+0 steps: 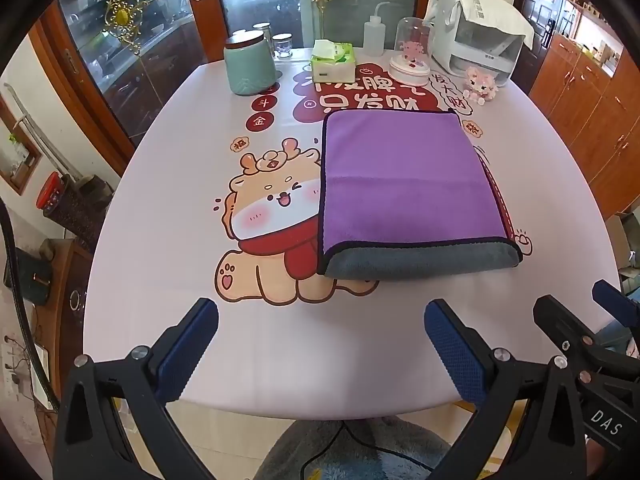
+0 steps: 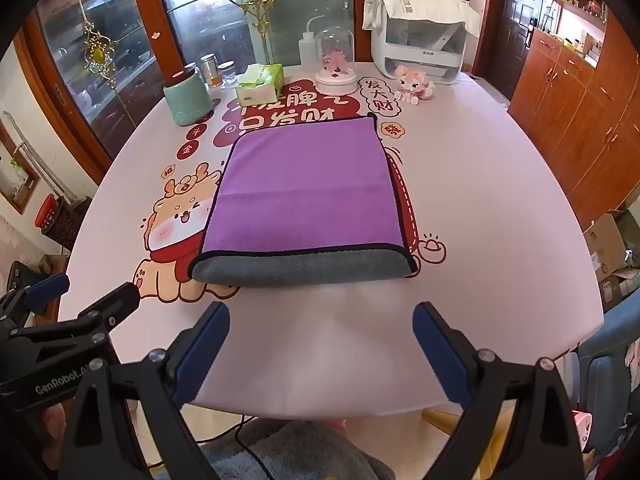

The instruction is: Fold towel

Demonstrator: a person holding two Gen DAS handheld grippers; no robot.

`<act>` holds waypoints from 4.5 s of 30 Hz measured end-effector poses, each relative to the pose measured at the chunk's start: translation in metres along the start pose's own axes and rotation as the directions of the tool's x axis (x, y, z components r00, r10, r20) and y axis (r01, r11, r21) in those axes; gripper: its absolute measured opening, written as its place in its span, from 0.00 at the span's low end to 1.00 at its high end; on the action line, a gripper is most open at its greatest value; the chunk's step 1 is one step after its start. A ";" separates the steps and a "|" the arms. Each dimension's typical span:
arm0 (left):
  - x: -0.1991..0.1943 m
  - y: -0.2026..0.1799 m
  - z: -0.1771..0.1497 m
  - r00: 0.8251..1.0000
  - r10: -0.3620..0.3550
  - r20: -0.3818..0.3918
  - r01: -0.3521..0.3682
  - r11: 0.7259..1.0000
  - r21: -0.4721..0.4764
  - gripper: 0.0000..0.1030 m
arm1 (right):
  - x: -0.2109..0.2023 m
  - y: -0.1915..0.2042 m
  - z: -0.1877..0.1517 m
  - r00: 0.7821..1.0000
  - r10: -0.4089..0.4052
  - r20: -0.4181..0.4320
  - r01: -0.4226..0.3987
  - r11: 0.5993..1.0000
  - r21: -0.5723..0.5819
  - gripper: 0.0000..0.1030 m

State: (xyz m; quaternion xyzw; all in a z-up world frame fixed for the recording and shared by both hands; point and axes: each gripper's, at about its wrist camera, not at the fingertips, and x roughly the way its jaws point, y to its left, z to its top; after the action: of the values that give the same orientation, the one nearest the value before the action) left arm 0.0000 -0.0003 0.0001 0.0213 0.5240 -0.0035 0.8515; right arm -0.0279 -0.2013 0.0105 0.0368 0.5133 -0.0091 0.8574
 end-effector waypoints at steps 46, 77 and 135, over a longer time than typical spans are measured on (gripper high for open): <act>-0.002 -0.001 0.005 1.000 -0.009 0.018 0.009 1.000 0.002 0.99 | 0.001 0.002 0.009 1.000 0.016 0.009 -0.016 1.000 -0.008 0.91; 0.007 -0.005 0.008 1.000 0.005 0.001 -0.005 1.000 0.000 0.99 | 0.010 0.001 0.014 0.999 0.033 -0.007 -0.033 0.999 -0.023 0.91; 0.154 -0.001 0.065 0.988 -0.022 -0.151 0.036 0.995 0.095 0.99 | 0.155 -0.130 0.057 0.975 0.140 -0.170 -0.158 0.983 -0.097 0.68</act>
State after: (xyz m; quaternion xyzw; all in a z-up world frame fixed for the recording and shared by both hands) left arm 0.1275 -0.0013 -0.1078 0.0553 0.5860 -0.0398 0.8074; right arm 0.0885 -0.3321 -0.1061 0.0286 0.5771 0.0866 0.8116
